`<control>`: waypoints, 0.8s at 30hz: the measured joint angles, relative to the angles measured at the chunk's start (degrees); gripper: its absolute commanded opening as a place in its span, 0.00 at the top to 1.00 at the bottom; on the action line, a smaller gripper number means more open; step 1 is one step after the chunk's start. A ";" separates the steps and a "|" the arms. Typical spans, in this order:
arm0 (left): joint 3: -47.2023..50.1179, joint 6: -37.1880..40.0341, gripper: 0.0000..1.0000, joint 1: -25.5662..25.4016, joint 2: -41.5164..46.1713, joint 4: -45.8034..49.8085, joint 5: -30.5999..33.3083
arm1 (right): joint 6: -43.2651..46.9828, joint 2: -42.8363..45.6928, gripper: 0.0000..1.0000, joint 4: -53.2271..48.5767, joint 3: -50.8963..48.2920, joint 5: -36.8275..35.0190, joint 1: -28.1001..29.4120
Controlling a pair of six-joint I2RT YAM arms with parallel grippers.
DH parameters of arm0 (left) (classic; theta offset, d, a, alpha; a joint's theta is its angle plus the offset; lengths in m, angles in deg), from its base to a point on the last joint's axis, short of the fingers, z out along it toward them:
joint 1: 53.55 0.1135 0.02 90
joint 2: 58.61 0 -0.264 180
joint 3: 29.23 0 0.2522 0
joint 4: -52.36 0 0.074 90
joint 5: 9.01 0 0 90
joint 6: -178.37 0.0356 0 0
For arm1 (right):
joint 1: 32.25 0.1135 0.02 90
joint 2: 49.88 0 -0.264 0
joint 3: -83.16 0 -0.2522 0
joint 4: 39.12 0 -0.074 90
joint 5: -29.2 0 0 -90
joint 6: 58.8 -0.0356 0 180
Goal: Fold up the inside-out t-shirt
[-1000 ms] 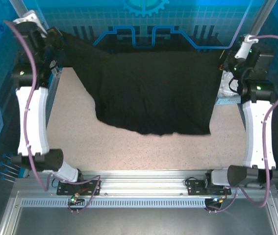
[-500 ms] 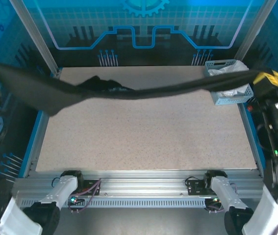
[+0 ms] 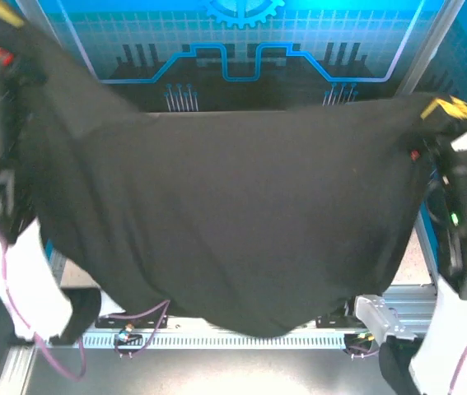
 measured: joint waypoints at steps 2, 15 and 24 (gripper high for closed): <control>0.59 -0.02 1.00 0.00 -8.35 -1.86 -0.02 | 0.39 -6.08 1.00 3.08 -3.39 -0.35 0.55; -20.22 -2.64 0.56 0.00 -70.99 -7.02 -2.73 | 1.38 -72.41 0.70 11.39 22.29 -6.97 9.46; -1.40 -9.09 0.35 0.00 -69.22 -8.92 -4.79 | 1.27 -90.31 0.58 -2.27 38.53 -9.20 10.16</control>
